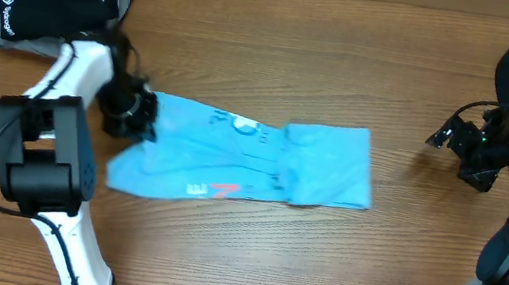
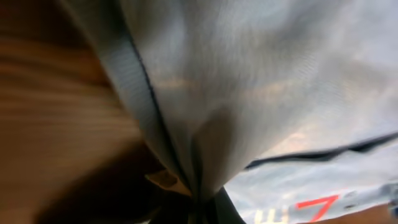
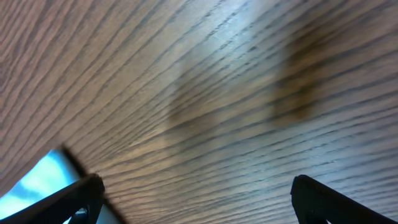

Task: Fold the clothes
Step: 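Grasp the strip's left end with the left gripper and fold it rightward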

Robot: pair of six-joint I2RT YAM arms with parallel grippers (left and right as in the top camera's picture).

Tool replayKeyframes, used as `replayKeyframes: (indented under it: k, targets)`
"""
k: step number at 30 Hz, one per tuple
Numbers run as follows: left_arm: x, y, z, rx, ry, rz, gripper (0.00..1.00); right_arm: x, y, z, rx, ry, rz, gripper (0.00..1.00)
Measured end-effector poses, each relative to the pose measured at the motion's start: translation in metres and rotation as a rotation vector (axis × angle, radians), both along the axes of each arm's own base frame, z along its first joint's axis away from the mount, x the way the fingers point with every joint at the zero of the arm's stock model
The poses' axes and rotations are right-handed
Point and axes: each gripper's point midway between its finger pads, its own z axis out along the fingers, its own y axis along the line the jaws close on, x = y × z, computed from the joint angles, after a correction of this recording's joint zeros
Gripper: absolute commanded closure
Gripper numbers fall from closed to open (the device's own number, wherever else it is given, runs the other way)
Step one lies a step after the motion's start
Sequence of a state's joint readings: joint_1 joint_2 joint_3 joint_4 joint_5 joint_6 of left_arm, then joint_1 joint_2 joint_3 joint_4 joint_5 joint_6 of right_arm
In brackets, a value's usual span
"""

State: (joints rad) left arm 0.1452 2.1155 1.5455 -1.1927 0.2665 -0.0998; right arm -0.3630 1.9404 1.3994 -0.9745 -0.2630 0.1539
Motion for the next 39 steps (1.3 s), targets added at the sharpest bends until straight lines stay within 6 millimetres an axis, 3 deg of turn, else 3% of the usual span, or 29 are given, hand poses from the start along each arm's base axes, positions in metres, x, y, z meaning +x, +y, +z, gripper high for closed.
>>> replayKeyframes:
  k: [6, 12, 17, 22, 31, 34, 39]
  targets:
    - [0.032, 0.041, 0.051, 0.090, -0.078, 0.081, 0.96, 0.007, 0.015, 0.001, 0.005, -0.018, 0.040, 0.00]
    - [0.040, 0.031, 0.088, 0.106, -0.101, 0.052, 0.96, 0.018, 0.034, 0.002, -0.003, -0.048, 0.092, 0.00]
    - [0.045, -0.008, 0.105, 0.090, -0.127, -0.038, 0.96, 0.027, 0.054, 0.003, -0.009, -0.074, 0.146, 0.00]
    - [0.051, -0.065, 0.120, 0.041, -0.185, -0.155, 0.96, 0.031, 0.073, 0.004, -0.005, -0.089, 0.193, 0.00]
    - [0.035, -0.160, 0.127, -0.017, -0.222, -0.361, 0.96, 0.034, 0.073, 0.005, -0.007, -0.100, 0.194, 0.00]
    - [0.036, -0.182, 0.128, -0.029, -0.259, -0.393, 0.96, 0.034, 0.073, 0.005, -0.007, -0.099, 0.195, 0.00]
    - [0.036, -0.203, 0.129, -0.039, -0.288, -0.414, 0.92, 0.031, 0.074, 0.004, -0.005, -0.089, 0.194, 0.00]
